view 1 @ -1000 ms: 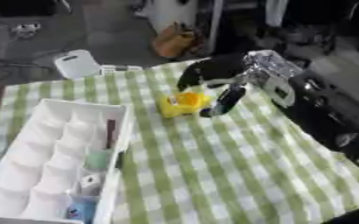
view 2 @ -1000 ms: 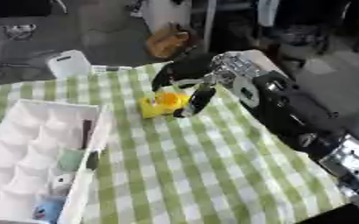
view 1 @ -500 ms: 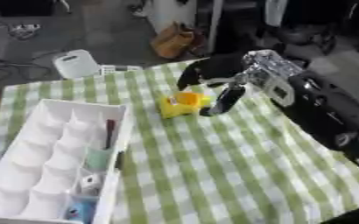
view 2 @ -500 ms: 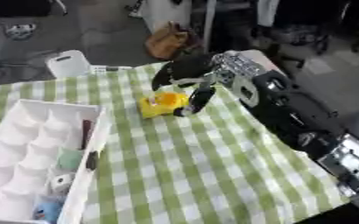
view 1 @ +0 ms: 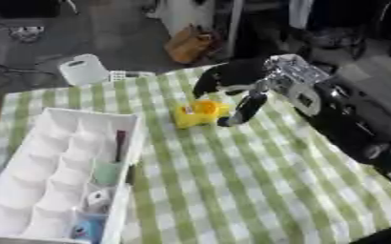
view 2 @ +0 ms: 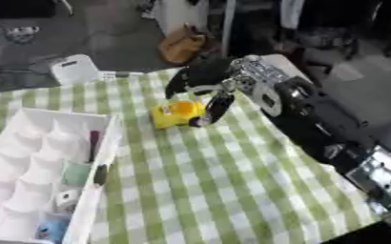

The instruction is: Pick up objects on the table and place them in the box.

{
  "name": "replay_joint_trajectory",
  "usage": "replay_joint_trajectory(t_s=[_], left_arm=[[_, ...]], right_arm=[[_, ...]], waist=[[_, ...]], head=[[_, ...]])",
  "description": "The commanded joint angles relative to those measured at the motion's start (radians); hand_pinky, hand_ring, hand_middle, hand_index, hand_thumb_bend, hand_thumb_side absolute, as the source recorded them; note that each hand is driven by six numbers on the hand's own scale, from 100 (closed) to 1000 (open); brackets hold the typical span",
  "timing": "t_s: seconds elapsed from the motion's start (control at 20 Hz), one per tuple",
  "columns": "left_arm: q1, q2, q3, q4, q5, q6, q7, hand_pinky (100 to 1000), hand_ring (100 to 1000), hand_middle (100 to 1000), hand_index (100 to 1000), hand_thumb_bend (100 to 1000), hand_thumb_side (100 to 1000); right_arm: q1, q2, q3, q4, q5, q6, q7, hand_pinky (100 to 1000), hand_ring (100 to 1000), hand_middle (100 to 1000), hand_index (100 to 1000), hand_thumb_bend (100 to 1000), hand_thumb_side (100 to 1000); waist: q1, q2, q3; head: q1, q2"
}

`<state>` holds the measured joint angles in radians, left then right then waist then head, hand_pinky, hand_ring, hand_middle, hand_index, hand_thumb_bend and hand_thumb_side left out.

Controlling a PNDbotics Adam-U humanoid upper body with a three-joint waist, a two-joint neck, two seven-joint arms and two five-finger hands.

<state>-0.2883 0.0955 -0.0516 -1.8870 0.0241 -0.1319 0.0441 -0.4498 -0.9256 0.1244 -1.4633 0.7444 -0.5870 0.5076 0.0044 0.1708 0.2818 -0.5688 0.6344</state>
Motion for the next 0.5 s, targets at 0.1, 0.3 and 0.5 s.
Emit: replay_joint_trajectory(t_s=[0.1,0.3,0.5], left_arm=[[-0.006,0.015,0.003,-0.02,-0.003,-0.002,0.002,694,666,827,773,100,770],[-0.006,0.014,0.004,-0.021,-0.002,-0.002,0.003,694,667,829,774,100,752],[-0.004,0.015,0.004,-0.018,0.0,-0.002,0.004,695,668,831,774,100,787]], right_arm=[[-0.022,-0.028,-0.015,-0.003,0.003,0.004,-0.017,1000,970,907,974,386,319],[-0.026,-0.032,-0.016,-0.003,0.012,0.01,-0.035,1000,970,908,979,385,319],[-0.027,-0.036,-0.017,-0.003,0.029,0.015,-0.047,1000,970,920,987,383,318]], waist=[[0.014,-0.023,0.006],[0.016,-0.011,0.014],[0.023,0.009,0.013]], head=[[0.024,0.007],[0.037,-0.002],[0.037,-0.011]])
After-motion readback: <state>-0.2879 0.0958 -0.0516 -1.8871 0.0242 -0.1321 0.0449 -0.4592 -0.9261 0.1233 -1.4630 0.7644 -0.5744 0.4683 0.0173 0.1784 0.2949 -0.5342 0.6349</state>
